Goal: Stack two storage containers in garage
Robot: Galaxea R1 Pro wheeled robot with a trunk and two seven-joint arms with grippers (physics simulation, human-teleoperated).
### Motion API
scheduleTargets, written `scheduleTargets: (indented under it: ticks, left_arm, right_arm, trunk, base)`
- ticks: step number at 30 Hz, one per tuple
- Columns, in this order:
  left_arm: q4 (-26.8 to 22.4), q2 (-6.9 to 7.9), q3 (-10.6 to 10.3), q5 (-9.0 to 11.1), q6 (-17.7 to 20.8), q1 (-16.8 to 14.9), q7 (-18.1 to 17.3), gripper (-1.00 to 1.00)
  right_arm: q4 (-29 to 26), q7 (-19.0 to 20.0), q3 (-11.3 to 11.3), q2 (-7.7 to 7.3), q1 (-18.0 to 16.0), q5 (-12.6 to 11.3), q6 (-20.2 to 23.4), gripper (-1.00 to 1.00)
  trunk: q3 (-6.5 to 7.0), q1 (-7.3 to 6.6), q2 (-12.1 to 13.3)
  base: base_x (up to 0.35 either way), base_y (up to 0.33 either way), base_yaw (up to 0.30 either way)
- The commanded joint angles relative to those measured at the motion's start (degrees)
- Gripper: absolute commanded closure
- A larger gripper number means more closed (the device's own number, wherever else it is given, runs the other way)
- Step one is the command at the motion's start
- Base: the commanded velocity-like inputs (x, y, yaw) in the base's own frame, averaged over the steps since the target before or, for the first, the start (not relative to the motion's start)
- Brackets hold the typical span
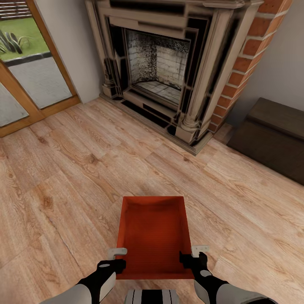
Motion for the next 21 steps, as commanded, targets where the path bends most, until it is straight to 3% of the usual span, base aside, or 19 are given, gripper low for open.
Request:
scheduleTargets:
  ticks: [1, 7, 16, 21]
  left_arm:
    - [-0.11, 0.03, -0.51, 0.52, 0.29, 0.0, 0.31, -1.0]
    - [-0.11, 0.0, -0.5, 0.52, 0.29, 0.0, 0.31, -1.0]
    - [-0.11, 0.05, -0.5, 0.52, 0.29, 0.0, 0.31, -1.0]
    - [-0.11, 0.05, -0.5, 0.52, 0.29, 0.0, 0.31, -1.0]
  right_arm:
    - [0.09, -0.09, 0.48, 0.02, -0.04, -0.61, -0.22, -1.0]
    - [0.09, -0.06, 0.47, 0.02, -0.04, -0.65, -0.25, -1.0]
    - [0.09, -0.08, 0.46, 0.02, -0.04, -0.66, -0.27, -1.0]
    - [0.09, -0.07, 0.46, 0.02, -0.04, -1.02, -0.28, -1.0]
  trunk:
    - [-0.03, -0.01, -0.01]
    - [-0.03, -0.01, -0.01]
    - [-1.65, 1.97, -3.62]
    - [-1.65, 1.97, -3.62]
  base:
    - [0.0, 0.0, 0.0]
    - [0.0, 0.0, 0.0]
    - [0.0, 0.0, 0.0]
    - [0.0, 0.0, 0.0]
